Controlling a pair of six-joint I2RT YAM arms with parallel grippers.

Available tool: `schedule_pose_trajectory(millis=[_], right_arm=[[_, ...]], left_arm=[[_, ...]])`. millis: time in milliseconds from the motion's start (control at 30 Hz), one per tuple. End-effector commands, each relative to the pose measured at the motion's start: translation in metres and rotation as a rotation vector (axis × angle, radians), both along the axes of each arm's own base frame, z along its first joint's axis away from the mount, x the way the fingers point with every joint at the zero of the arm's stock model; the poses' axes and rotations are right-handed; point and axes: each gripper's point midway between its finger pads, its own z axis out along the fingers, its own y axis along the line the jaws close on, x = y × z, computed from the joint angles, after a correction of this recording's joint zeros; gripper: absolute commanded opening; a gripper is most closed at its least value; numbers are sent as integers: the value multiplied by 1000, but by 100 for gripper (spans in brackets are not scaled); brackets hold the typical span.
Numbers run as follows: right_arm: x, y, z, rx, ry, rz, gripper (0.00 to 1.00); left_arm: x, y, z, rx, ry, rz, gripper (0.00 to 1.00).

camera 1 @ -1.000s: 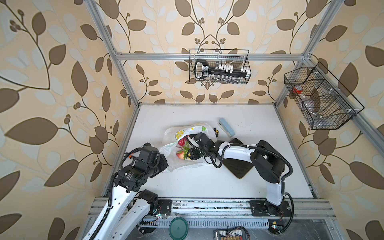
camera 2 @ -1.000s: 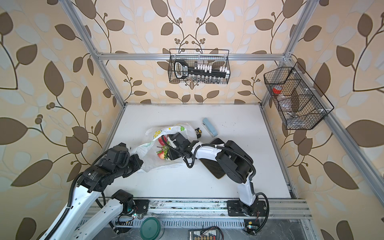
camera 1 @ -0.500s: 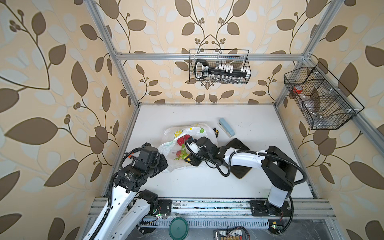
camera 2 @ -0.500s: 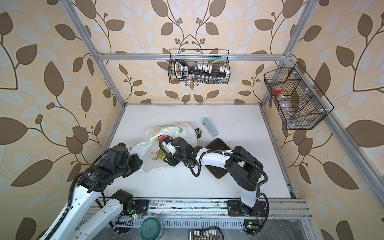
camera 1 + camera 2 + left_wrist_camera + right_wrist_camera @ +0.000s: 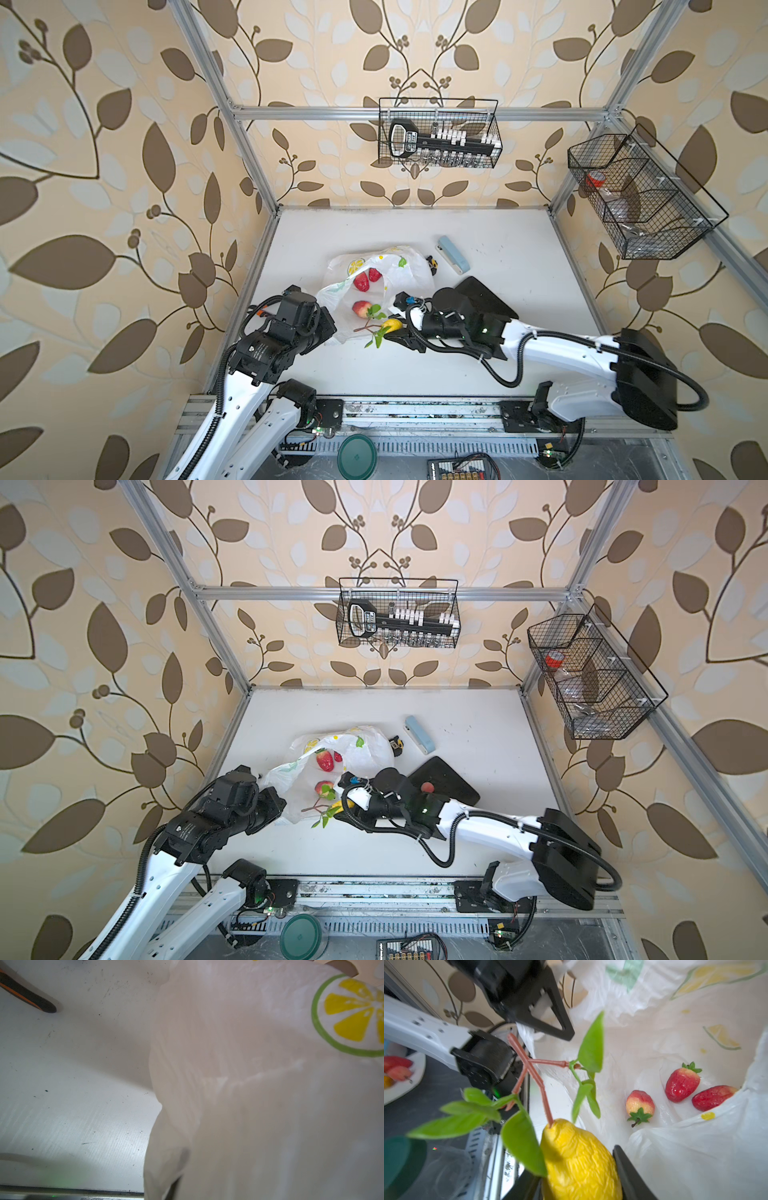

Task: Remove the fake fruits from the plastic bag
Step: 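Lift the yellow pear out and set it on the black mat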

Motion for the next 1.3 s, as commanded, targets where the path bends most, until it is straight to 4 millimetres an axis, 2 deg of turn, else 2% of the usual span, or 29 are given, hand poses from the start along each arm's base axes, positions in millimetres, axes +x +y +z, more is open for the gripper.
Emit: schedule_pose_trajectory(millis=[0, 33, 133, 167, 267, 433, 500, 600, 800, 1000, 1133, 1267], right_arm=[[1, -27, 8, 43, 90, -141, 43], [8, -39, 7, 37, 115, -230, 42], [35, -95, -5, -2, 226, -578, 37], [41, -115, -11, -8, 274, -688, 32], [53, -175, -34, -41, 409, -992, 30], [66, -253, -74, -167, 589, -1321, 27], [71, -274, -89, -225, 654, -1372, 28], [82, -288, -107, -276, 713, -1381, 30], [104, -287, -132, -332, 770, -1361, 35], [111, -282, -152, -360, 808, -1351, 54], [113, -283, -141, -343, 791, -1352, 66], [110, -285, -115, -316, 758, -1348, 73]], left_arm=[[4, -4, 1, -11, -10, -10, 0], [4, -5, 1, -11, -10, -10, 0], [6, -6, -1, -13, -7, -12, 0], [7, -7, -1, -14, -6, -14, 0], [8, -8, -1, -14, -4, -17, 0], [9, -9, -1, -16, 2, -23, 0], [8, -9, 0, -13, 5, -26, 0], [6, -10, -1, -16, 8, -38, 0], [4, -10, 0, -14, 13, -48, 0], [4, -11, -1, -15, 17, -49, 0], [3, -11, -1, -15, 18, -52, 0], [3, -11, -1, -21, 18, -49, 0]])
